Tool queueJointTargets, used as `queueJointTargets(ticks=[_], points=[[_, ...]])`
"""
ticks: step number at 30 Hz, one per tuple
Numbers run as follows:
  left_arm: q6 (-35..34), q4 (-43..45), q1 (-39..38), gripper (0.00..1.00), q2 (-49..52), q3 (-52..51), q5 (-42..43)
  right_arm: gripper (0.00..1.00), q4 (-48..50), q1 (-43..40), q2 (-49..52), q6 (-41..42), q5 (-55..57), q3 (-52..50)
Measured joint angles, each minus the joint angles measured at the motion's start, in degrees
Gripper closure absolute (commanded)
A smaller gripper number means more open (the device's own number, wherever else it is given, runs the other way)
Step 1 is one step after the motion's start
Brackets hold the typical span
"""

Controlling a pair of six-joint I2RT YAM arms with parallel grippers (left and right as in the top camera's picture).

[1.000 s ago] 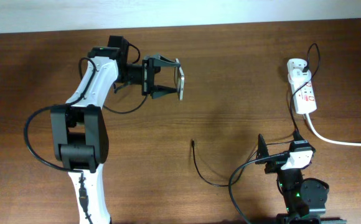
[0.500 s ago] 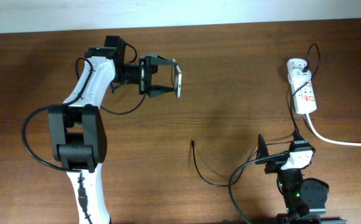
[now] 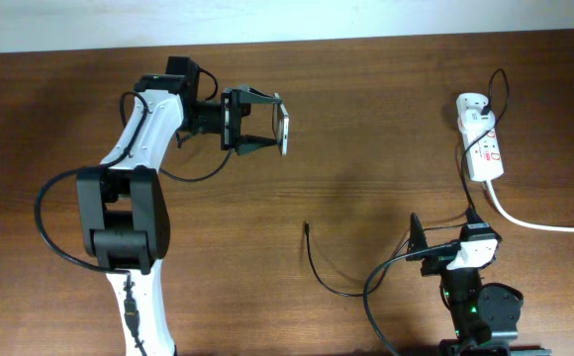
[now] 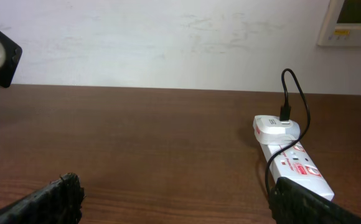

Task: Plug charger to phone and switch on socket

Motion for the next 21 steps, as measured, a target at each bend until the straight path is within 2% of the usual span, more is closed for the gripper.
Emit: queueJointTargets(ticks=[6, 11, 15, 18, 21], points=[[6.5, 1.4, 0.0, 1.00, 0.0, 0.0, -2.4, 0.01, 0.0, 0.0, 0.0, 0.0, 0.0, 0.0], [9.7, 9.0, 0.0, 1.00, 0.0, 0.2, -6.8, 0.01, 0.0, 0.0, 0.0, 0.0, 0.0, 0.0], [11.0, 11.9, 0.0, 1.00, 0.0, 0.2, -7.0, 0.01, 0.4, 0.0, 0.0, 0.1, 0.0, 0.0], [11.2, 12.6, 0.0, 1.00, 0.0, 0.2, -7.0, 0.01, 5.0, 0.0, 0.0, 0.1, 0.0, 0.0], [11.2, 12.7, 0.0, 1.00, 0.0, 0.2, -7.0, 0.01, 1.7, 0.0, 0.3, 0.1, -0.7, 1.9]])
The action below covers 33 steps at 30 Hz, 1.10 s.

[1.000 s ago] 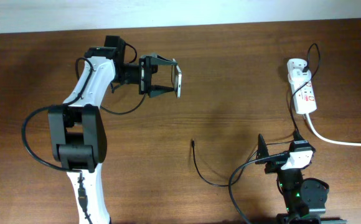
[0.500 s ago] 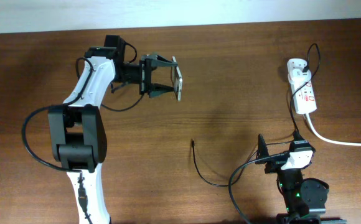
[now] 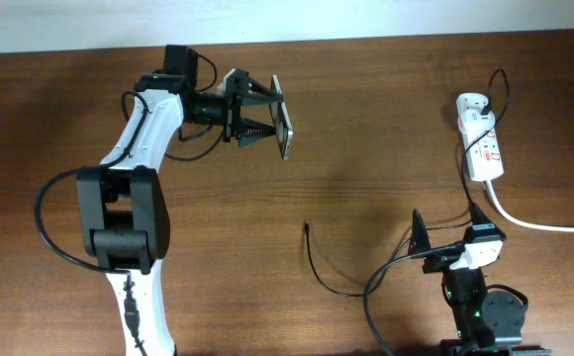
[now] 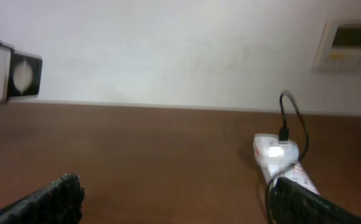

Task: Plug charger to phone and switch on socket

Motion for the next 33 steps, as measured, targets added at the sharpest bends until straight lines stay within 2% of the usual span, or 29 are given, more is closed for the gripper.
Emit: queueJointTargets(ticks=[2, 5, 8, 10, 12, 14, 16, 18, 21, 29, 33], points=[[0.0, 0.0, 0.0, 1.00, 0.0, 0.0, 0.0, 0.02, -2.5, 0.0, 3.1, 0.0, -0.7, 4.3], [0.2, 1.5, 0.0, 1.00, 0.0, 0.0, 0.0, 0.01, -3.8, 0.0, 14.3, 0.0, -4.4, 11.2], [0.2, 1.9, 0.0, 1.00, 0.0, 0.1, -0.4, 0.01, -4.2, 0.1, 38.6, 0.0, -10.6, 26.2], [0.2, 2.8, 0.0, 1.00, 0.1, 0.1, -0.6, 0.01, -5.7, 0.2, 47.7, 0.0, -14.3, 32.5], [-0.3, 3.1, 0.0, 1.00, 0.1, 0.2, -1.5, 0.01, -5.9, 0.5, 61.0, 0.2, -18.8, 41.7], [-2.8, 7.2, 0.0, 1.00, 0.1, 0.2, -2.8, 0.01, -6.1, 3.7, 67.9, 0.3, -20.5, 46.4], [-6.2, 11.1, 0.0, 1.00, 0.1, 0.2, -3.7, 0.01, -5.0, 6.6, 70.3, 0.4, -21.1, 48.1], [-12.6, 18.8, 0.0, 1.00, 0.1, 0.3, -5.7, 0.01, -2.4, 7.4, 70.9, 0.4, -21.3, 48.4], [-19.9, 25.2, 0.0, 1.00, 0.2, 0.3, -7.0, 0.01, -0.1, 7.4, 71.1, 0.6, -24.7, 48.6], [-40.2, 35.2, -2.9, 1.00, 0.2, 0.3, -10.4, 0.01, 3.5, 7.4, 71.9, 4.0, -26.8, 48.7], [-44.6, 37.3, -7.2, 1.00, 0.2, 0.3, -12.9, 0.01, 3.5, 7.4, 74.7, 5.4, -26.8, 48.7]])
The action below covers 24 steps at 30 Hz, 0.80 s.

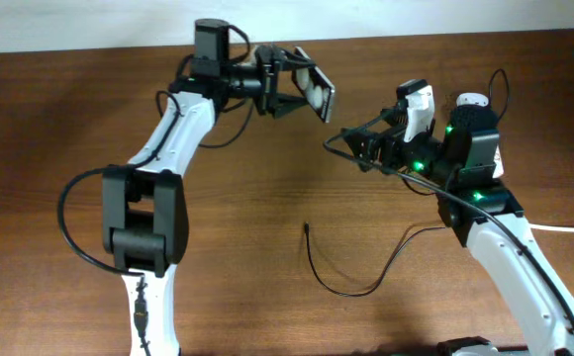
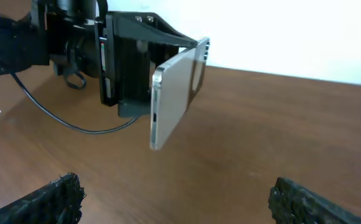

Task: Plug charger to phone and switch on socket

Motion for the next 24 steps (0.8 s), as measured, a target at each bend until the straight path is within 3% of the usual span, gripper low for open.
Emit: queueJointTargets(ticks=[12, 16, 24], points=[[-3.7, 4.9, -8.6, 1.00, 0.0, 0.0, -4.6, 0.01, 0.0, 0.0, 0.2, 0.4, 0.0, 0.0], [-4.2, 5.0, -9.0, 1.00, 0.0, 0.0, -4.6, 0.12, 0.0, 0.0, 0.2, 0.6, 1.4, 0.0], [-4.4, 5.1, -11.1, 1.00, 0.0, 0.0, -4.4, 0.12, -0.5, 0.0, 0.2, 5.8, 7.0, 0.0]])
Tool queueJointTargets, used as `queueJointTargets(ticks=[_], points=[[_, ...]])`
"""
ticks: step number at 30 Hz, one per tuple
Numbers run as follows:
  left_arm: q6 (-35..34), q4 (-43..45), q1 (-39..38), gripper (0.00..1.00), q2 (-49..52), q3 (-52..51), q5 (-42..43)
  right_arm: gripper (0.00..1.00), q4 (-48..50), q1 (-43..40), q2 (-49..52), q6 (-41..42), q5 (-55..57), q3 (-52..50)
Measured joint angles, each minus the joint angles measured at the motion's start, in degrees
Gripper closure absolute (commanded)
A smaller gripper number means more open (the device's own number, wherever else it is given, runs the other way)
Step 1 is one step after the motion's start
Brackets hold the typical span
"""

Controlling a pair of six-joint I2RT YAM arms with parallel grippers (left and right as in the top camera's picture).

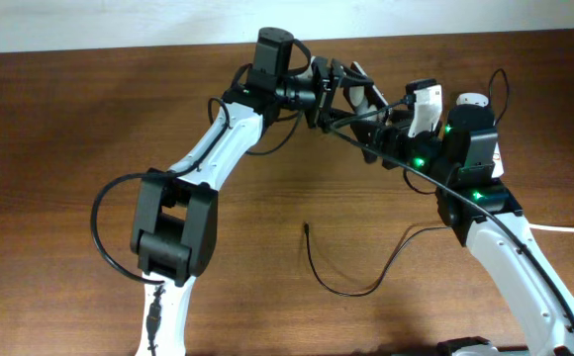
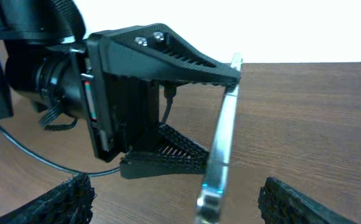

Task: Plug charger to phone and switch on socket

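Observation:
My left gripper (image 1: 344, 91) is shut on the silver phone (image 1: 362, 96), holding it above the back middle of the table. In the right wrist view the phone (image 2: 221, 140) stands edge-on, clamped between the left gripper's black fingers (image 2: 168, 56). My right gripper (image 2: 183, 208) is open with nothing in it, and the phone's lower end sits between its fingertips (image 2: 62, 199). Overhead, the right gripper (image 1: 358, 131) meets the phone from the right. The black charger cable (image 1: 351, 293) lies on the table, its free plug end (image 1: 307, 228) at the middle.
The white charger adapter (image 1: 472, 101) sits at the back right on the power strip, which is mostly hidden under my right arm. The strip's white lead (image 1: 564, 229) runs off the right edge. A white wall borders the table's far edge.
My left gripper has carried the phone further right, up to the right gripper. The phone's end now sits between the open right fingers. The right arm has barely moved.
My left gripper held the phone at the back left while the right arm sat folded low at the front right. Then the phone was tilted. Later the right arm was raised at the back right facing the phone, and now the two grippers meet.

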Motion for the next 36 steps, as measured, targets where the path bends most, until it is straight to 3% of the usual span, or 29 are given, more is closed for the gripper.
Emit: queueJointTargets(ticks=[9, 13, 25, 36], points=[[-0.2, 0.9, -1.1, 1.00, 0.0, 0.0, 1.9, 0.12, -0.2, 0.0, 2.0, 0.7, 1.0, 0.0], [-0.2, 0.9, -1.6, 1.00, 0.0, 0.0, 2.6, 0.25, -0.2, 0.0, 2.0, 0.8, 1.8, 0.0], [-0.2, 0.9, -3.0, 1.00, 0.0, 0.0, 3.3, 0.34, -0.1, 0.0, 2.0, 0.8, 3.2, 0.0], [-0.7, 3.4, -3.0, 1.00, 0.1, 0.0, 3.3, 0.62, -0.1, 0.0, 2.0, 0.7, 3.6, 0.0]])
